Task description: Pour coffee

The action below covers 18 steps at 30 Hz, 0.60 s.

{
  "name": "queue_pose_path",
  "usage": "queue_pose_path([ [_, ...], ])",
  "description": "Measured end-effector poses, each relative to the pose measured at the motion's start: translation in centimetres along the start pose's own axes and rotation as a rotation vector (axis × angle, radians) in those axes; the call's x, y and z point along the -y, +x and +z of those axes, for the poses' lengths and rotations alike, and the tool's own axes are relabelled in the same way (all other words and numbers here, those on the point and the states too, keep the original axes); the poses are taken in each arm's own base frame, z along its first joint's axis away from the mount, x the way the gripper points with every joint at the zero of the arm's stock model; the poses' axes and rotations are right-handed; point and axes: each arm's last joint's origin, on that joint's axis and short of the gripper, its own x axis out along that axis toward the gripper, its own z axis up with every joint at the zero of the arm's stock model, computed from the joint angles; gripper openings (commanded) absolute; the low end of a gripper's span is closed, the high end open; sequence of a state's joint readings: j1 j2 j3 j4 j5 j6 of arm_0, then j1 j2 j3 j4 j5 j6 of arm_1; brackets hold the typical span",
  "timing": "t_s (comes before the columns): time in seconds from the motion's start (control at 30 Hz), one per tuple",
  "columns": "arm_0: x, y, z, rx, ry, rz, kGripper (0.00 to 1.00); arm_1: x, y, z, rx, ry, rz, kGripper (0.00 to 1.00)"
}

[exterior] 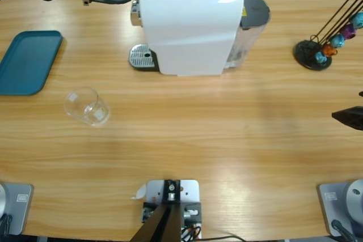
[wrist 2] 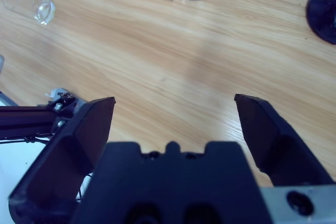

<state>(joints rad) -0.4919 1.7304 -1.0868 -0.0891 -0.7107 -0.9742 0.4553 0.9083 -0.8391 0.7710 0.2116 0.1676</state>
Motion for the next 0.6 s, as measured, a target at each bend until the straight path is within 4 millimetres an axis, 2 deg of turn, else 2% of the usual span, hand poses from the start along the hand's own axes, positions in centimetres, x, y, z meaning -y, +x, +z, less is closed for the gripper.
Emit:
queue_pose_path([
  [0.03,-0.08,0.11,0.04,-0.002,0.001,0.002,0.446,-0.03,0.00,-0.01,-0.001,-0.003,0.002,0.991],
  [0.1,-0.20,0.26,0.11,-0.003,-0.001,0.004,0.204,-0.06,0.01,-0.02,-0.002,-0.005,0.005,0.991],
  [0.13,-0.24,0.30,0.13,-0.004,-0.001,0.005,0.145,-0.06,0.01,-0.02,-0.002,-0.006,0.005,0.991],
  [0.2,-0.25,0.33,0.15,-0.004,0.004,0.005,0.104,-0.07,0.01,-0.02,-0.002,-0.006,0.005,0.991],
  [0.23,-0.24,0.33,0.15,-0.004,0.005,0.005,0.007,-0.07,0.01,-0.02,-0.002,-0.004,0.005,0.991],
  [0.6,-0.14,0.48,-0.06,-0.028,0.024,-0.009,0.000,-0.07,0.01,-0.02,-0.002,0.000,0.005,0.991],
])
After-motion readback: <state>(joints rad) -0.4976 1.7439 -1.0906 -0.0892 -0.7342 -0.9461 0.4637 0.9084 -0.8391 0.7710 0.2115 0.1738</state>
